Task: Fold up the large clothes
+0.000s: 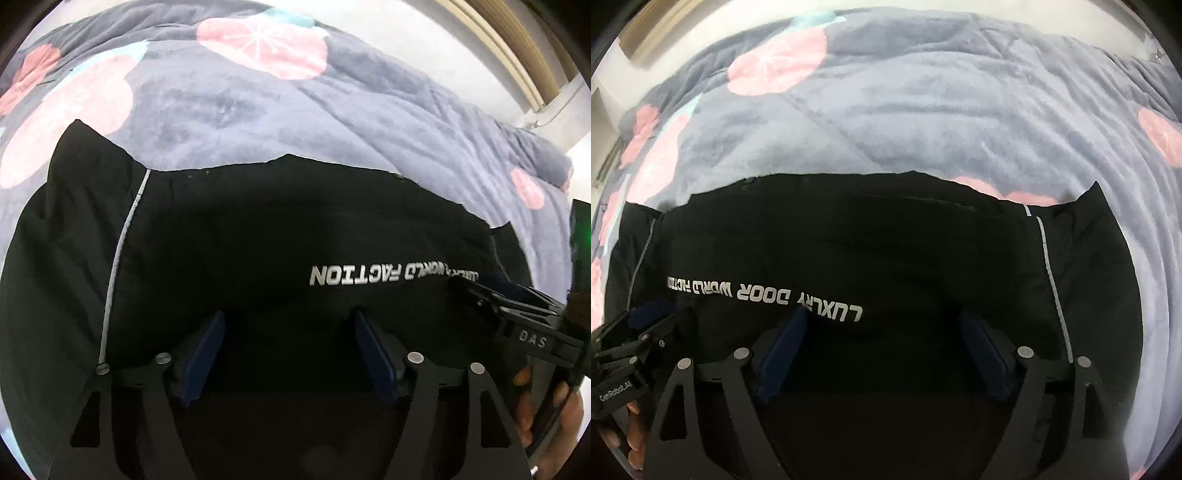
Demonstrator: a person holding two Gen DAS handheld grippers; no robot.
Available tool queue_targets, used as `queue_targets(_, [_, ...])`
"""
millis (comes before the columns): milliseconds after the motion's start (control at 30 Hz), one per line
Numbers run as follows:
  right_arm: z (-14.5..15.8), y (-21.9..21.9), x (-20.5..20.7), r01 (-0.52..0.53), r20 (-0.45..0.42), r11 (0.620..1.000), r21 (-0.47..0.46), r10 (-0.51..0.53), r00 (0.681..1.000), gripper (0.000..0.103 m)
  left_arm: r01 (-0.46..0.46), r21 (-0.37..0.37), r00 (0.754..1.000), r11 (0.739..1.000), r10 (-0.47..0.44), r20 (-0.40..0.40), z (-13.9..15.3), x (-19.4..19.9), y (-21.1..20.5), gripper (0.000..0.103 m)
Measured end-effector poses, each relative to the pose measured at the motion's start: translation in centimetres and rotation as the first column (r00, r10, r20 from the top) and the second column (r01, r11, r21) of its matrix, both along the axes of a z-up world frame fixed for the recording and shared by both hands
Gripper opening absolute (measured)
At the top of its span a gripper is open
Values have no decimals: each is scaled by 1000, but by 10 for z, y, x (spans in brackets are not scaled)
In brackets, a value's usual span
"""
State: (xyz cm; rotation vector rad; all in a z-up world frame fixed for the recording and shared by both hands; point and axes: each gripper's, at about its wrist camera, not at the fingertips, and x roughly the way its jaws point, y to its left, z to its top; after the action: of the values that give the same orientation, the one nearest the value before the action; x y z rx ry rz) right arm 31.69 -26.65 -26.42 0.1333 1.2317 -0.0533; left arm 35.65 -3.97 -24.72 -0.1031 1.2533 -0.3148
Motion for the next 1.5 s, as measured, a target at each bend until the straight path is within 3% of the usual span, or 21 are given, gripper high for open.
queue_targets(100, [-5, 1, 2, -7, -3, 1000, -15, 7, 1000, 87, 8, 28, 1000, 1000, -9, 21, -5, 0, -6, 77])
queue_targets(367, [22, -21, -18, 44, -56, 994, 96, -39, 998, 88, 2, -48, 1000, 999, -2, 15, 20, -23, 20, 77])
queue_targets(667, [69, -23, -115, 55, 33, 997, 62, -57, 998, 88, -6, -49, 997, 999, 9, 73, 62, -98, 71, 77])
queue_targets(833, [74, -32, -168, 107, 9, 990, 88, -108, 994, 88, -48, -26, 997, 998, 50, 58, 69, -136, 99, 77])
queue_targets(1100, [74, -62, -215, 186, -6, 978, 89, -186, 982, 88, -127, -29, 991, 991, 128, 40, 76, -181, 144, 77])
queue_targets(1300, [73, -86, -222, 234, -3, 969, 81, -235, 972, 88, -183, -32, 983, 983, 184, 28, 74, -187, 166, 77])
queue_targets(1500, [65, -113, -197, 259, 7, 965, 51, -260, 966, 88, -200, -10, 979, 980, 200, 44, 71, -149, 179, 77])
